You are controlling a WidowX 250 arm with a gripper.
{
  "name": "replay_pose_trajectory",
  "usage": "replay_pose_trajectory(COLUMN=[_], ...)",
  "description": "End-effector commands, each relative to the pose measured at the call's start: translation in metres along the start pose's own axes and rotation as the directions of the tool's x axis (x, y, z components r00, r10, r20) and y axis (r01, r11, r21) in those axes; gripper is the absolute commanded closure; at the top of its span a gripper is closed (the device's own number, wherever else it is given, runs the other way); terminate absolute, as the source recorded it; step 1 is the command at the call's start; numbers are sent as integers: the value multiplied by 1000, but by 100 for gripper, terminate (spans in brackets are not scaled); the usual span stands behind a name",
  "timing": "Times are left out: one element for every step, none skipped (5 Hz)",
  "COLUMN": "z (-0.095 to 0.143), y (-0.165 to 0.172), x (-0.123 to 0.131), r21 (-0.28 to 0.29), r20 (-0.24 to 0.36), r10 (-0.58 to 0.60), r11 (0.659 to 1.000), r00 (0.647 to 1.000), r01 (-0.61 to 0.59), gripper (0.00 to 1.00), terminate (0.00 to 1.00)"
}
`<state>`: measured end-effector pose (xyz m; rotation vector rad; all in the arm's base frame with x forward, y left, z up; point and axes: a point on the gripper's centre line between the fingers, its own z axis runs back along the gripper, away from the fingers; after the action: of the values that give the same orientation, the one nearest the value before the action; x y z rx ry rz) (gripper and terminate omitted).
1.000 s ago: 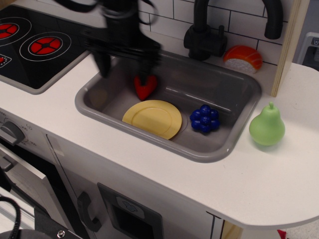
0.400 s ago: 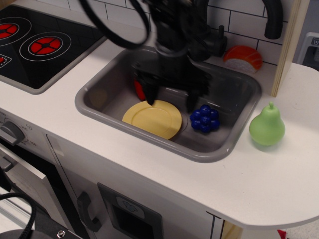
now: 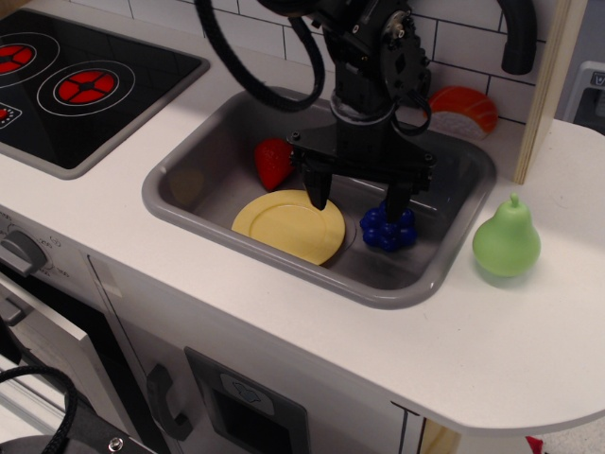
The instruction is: Put blueberries on plate sink
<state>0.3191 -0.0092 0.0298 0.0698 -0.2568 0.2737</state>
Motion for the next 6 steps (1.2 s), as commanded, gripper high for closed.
replay_pose_trajectory(z=[-3, -7, -14, -27, -33, -35], y=[-18, -24, -29, -31, -31, -32], x=[25, 25, 26, 24, 23, 21], r21=[-18, -65, -51, 18, 29, 17], r20=[67, 39, 7, -9, 0, -9], r10=[51, 96, 139, 159, 164, 164], r11=[999, 994, 989, 987, 986, 986], r00=[996, 995, 990, 987, 986, 986], r01=[-49, -93, -138, -159, -164, -164], gripper=[0, 0, 0, 0, 0, 0], terminate=[0, 0, 0, 0, 0, 0])
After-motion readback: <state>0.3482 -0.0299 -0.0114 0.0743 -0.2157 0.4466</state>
